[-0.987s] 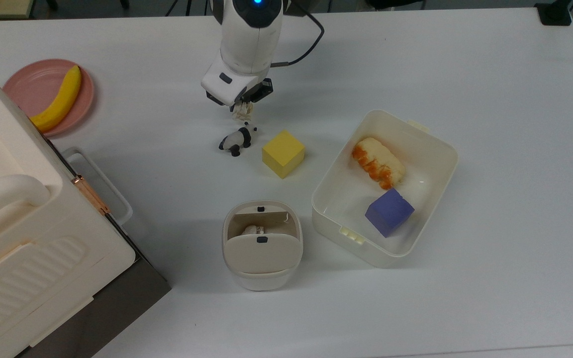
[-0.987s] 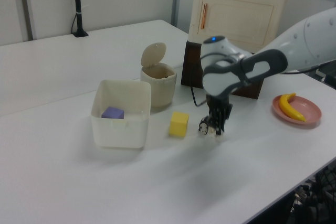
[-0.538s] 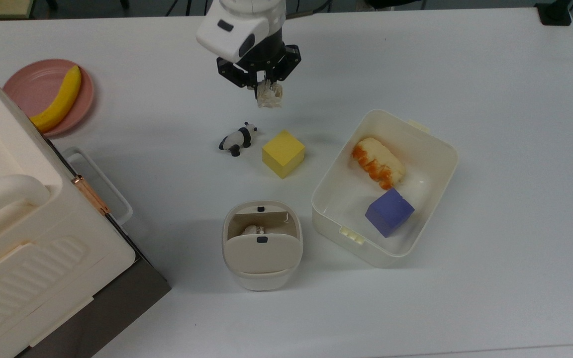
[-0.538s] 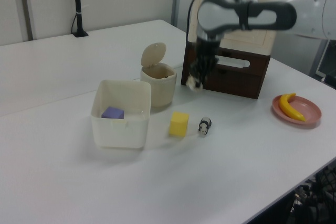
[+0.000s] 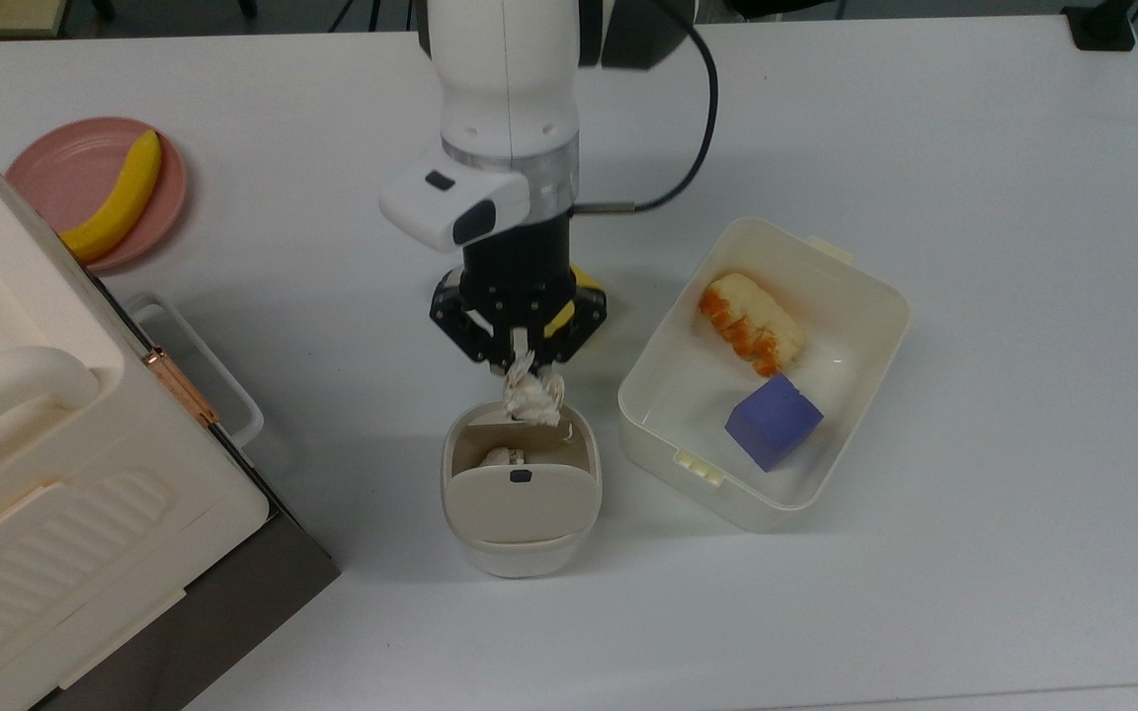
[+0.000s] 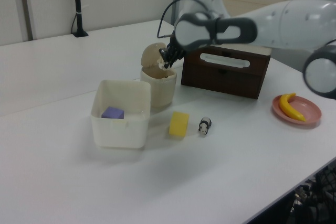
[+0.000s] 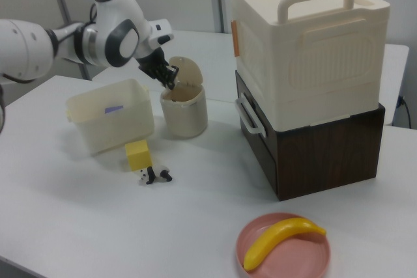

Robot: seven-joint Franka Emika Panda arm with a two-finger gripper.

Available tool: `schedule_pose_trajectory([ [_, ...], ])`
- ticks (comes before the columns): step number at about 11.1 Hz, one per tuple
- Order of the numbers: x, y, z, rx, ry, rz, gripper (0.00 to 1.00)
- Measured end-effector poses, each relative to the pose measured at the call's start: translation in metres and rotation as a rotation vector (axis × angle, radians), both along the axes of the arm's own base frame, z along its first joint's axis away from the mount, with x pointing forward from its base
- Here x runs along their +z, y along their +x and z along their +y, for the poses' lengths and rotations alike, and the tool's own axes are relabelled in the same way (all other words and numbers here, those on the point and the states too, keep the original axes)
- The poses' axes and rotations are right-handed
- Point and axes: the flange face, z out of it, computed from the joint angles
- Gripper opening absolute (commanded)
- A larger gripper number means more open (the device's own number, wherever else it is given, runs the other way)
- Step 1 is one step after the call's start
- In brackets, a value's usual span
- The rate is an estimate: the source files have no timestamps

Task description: Grab it up and put it in the trash

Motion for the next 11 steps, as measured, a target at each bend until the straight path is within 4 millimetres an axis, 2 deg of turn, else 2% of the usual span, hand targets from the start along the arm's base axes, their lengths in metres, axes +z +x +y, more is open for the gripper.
schedule_pose_trajectory([
  [1,-0.006,0.010,0.000,-0.022,-0.006,-0.021,0.99],
  [5,-0.012,0.022,0.001,-0.059,-0.026,-0.038,1.00],
  [7,-0.001,0.021,0.002,-0.087,-0.010,-0.056,1.00],
  [9,0.029,0.001,-0.005,-0.108,-0.017,0.039,1.00],
  [11,0.064,-0.037,-0.010,-0.129,-0.032,0.209,1.00],
])
